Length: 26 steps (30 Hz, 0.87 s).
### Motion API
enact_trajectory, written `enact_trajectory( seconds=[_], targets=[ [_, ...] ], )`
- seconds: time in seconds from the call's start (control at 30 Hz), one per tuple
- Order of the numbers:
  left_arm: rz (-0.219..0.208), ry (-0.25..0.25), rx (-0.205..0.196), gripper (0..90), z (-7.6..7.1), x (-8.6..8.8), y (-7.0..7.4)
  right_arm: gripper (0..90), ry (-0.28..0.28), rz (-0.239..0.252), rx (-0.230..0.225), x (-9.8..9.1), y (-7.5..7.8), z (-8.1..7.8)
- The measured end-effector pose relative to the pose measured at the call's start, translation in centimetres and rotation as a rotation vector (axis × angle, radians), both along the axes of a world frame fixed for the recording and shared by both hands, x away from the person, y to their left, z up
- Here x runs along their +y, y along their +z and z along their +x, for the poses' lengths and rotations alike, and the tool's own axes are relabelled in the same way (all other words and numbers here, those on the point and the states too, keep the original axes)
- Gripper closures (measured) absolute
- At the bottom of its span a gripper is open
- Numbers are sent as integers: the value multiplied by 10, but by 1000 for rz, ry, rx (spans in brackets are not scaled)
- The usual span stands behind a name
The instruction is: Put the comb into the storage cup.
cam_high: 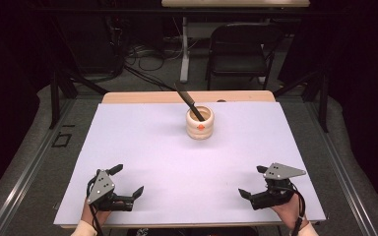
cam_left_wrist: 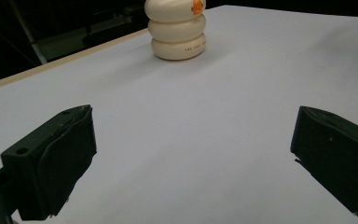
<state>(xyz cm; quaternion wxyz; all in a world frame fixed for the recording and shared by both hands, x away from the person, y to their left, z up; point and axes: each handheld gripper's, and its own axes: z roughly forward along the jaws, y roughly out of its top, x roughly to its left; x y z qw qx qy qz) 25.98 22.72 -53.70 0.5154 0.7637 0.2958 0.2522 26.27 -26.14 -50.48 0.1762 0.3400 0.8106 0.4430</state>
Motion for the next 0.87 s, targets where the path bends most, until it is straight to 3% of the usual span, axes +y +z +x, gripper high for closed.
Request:
enact_trajectory(
  seconds=[0.53, 0.87],
  targets=[
    [4, -1, -3, 2, 0, 0, 0, 0, -23, 8, -28, -7, -2, -10],
    [1, -2, 2, 3, 1, -1, 1, 0, -28, -17, -43, -7, -4, -11]
  ],
)
